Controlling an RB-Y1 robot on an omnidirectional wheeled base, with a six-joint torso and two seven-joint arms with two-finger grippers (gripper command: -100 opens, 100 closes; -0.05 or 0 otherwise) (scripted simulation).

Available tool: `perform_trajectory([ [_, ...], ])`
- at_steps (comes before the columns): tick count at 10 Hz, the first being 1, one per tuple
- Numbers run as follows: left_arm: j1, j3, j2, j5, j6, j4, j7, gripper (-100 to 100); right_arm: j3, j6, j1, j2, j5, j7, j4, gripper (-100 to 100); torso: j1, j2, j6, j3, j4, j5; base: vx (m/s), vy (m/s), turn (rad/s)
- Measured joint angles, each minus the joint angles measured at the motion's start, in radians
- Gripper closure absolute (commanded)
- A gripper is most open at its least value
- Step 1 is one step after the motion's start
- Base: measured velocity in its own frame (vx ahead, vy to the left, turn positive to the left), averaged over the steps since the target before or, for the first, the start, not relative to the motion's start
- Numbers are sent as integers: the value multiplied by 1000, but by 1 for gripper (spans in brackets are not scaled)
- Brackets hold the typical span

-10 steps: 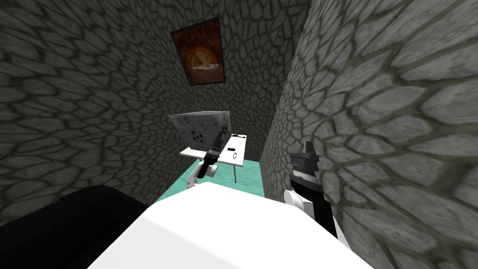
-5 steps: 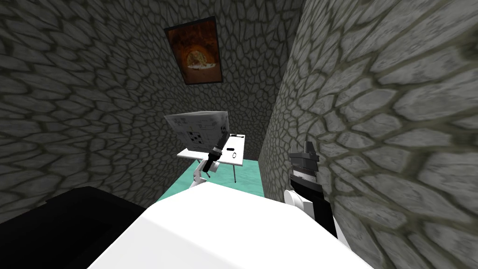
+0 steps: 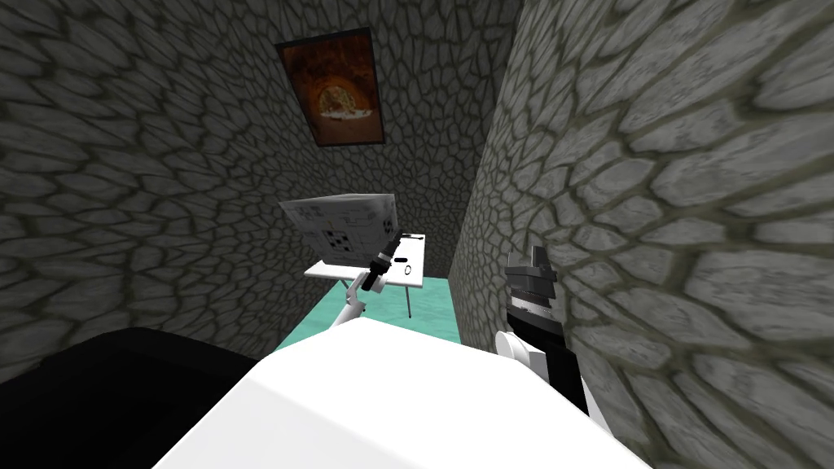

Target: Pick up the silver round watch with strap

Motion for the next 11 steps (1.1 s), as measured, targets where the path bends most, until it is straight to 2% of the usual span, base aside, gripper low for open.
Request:
perform_trajectory([
  [4, -70, -6, 1, -27, 13, 103, -32, -100, 0, 0, 0, 0, 0, 0, 0, 0, -1, -1, -1, 0, 0, 0, -22, 12, -60],
  [10, -204, -20, 11, -77, 61, 263, -81, -100, 0, 0, 0, 0, 0, 0, 0, 0, -1, 1, -1, 0, 0, 0, -29, 9, -59],
  [11, -205, -20, 10, -79, 62, 276, -83, -100, 0, 0, 0, 0, 0, 0, 0, 0, -1, 0, -1, 0, 0, 0, -25, 4, -75],
])
